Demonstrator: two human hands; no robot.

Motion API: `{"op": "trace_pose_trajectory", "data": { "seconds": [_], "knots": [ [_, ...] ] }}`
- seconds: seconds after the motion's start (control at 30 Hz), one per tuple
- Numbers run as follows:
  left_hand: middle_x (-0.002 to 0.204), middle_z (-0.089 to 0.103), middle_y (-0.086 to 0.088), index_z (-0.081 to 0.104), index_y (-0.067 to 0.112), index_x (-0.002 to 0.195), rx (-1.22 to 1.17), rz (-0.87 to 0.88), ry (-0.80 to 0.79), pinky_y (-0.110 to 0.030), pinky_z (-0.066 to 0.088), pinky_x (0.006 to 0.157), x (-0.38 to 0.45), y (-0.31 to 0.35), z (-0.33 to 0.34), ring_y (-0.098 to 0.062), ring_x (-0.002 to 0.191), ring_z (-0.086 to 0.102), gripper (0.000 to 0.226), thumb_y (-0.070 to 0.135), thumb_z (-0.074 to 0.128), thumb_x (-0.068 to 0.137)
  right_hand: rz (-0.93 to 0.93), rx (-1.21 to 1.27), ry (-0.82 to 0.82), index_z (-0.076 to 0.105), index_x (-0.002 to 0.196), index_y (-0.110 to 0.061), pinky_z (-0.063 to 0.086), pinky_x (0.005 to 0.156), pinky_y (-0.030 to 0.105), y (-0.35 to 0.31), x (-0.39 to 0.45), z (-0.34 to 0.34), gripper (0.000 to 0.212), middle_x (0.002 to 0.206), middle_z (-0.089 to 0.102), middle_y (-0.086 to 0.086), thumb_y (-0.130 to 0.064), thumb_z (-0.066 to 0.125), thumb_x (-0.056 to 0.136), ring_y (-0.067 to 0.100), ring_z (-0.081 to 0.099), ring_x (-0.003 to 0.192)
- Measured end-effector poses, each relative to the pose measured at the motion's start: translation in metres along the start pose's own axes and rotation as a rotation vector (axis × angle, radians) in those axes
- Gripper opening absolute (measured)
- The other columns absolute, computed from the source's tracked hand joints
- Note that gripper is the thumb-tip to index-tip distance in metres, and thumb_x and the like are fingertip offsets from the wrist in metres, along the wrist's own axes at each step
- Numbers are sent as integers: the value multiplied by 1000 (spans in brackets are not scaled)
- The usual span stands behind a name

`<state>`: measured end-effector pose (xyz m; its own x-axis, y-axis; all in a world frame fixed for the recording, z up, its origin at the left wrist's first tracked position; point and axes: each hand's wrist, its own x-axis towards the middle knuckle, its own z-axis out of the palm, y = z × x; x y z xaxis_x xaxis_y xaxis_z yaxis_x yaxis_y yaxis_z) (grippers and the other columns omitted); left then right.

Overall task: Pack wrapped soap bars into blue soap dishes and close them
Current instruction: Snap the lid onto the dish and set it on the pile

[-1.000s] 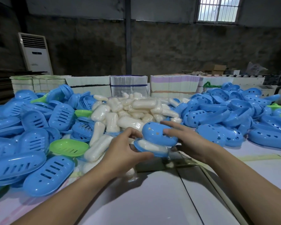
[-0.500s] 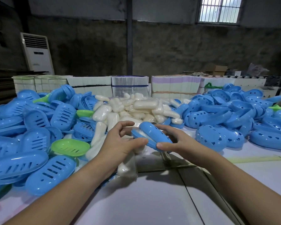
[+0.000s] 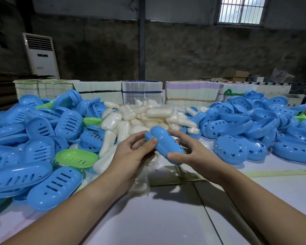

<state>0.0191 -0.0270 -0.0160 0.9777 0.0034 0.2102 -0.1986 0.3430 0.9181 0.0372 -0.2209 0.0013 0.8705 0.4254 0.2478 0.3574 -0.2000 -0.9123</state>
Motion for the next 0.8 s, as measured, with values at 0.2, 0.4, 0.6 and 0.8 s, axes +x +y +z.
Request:
{"op": "trace_pose_trajectory", "data": {
  "seconds": [0.2,0.4,0.6,0.8],
  "knots": [
    [112,76,-12,64,11,122,22,5,-21,-50,48,107,-1,0,1,-33,111,69,71,31,84,57,0,8,-15,51,131,-43,52,75,19,1,0,0,68,114,60,6,-39,78,69,8,67,92],
    [119,74,-5,53,23,123,82,38,-61,-47,53,101,-2,-4,4,-33,109,70,61,33,77,68,-34,-17,9,50,131,-43,52,73,19,3,1,3,72,108,58,5,-47,80,66,7,66,85],
    [122,72,-8,51,22,125,100,51,-66,-44,54,101,-2,-6,5,-31,112,69,62,36,74,69,-59,-27,23,51,125,-51,52,73,17,3,0,4,67,115,58,5,-54,75,62,5,67,92],
    [115,74,-10,49,21,126,142,31,-50,-41,56,93,-3,-3,6,-35,107,69,41,25,67,90,-62,-40,11,52,118,-58,53,74,19,4,1,6,59,115,58,1,-58,73,63,8,67,95]
  ]
}}
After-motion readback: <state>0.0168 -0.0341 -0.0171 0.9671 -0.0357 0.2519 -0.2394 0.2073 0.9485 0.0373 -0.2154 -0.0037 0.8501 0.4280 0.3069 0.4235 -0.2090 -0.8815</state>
